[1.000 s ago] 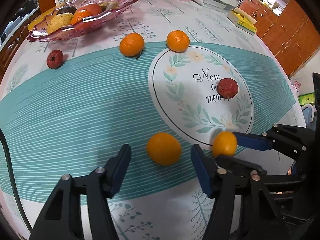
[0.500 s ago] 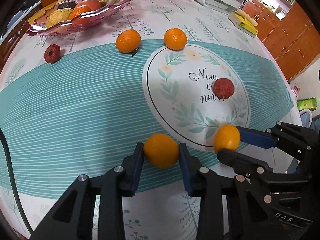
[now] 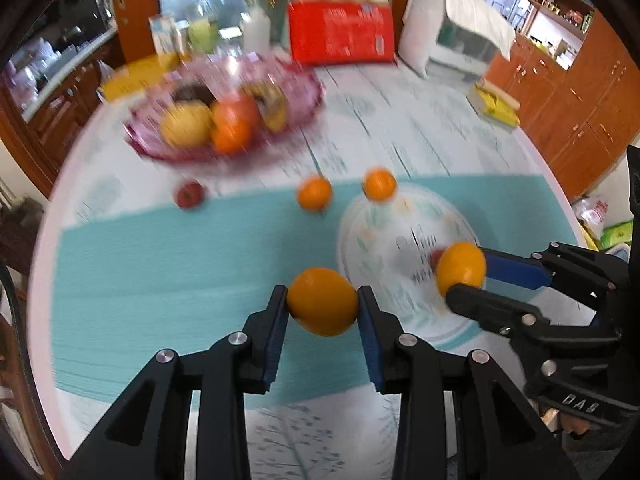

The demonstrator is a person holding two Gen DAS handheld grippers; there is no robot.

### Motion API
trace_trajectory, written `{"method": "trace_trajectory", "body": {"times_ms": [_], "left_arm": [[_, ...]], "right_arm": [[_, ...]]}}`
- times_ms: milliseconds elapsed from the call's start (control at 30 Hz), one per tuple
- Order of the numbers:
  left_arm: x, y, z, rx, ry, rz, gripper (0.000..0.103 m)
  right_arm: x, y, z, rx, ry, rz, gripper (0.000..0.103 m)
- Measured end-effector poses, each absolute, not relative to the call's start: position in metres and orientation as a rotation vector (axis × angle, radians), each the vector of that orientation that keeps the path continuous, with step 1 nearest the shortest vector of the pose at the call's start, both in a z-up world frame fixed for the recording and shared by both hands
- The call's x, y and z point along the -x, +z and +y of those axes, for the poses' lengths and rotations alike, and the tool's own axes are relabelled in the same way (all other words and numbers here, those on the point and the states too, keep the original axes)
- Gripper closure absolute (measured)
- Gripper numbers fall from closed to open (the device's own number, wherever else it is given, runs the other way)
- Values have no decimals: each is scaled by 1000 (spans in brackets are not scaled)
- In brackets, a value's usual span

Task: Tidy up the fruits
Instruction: 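Carry both mandarins with both tools into the pink bowl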

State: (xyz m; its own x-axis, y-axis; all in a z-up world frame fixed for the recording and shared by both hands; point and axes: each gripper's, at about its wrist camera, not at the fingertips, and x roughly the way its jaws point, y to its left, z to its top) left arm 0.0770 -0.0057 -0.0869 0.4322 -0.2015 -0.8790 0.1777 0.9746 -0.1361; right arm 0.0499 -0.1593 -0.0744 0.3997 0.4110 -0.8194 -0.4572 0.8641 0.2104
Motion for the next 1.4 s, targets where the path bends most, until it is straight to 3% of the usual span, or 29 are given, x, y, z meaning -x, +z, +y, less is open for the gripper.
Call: {"method": "trace_trajectory", "body": {"times_ms": [433,767,1000,1400], "left_arm": [[-145,43,79,-37,-113,909,70],[-219,94,104,-96,-75,824,70],[-275,64,106,-46,-115,876,70],[-343,-66,103,-5,-168,1071,70]], "right_arm": [[-130,45,-124,65,543,841,69],[-208,95,-95,57,478,767,69],[-255,69,-74,4,448,819,68],[-314,-50,-62,-92,371,1048,68]]}}
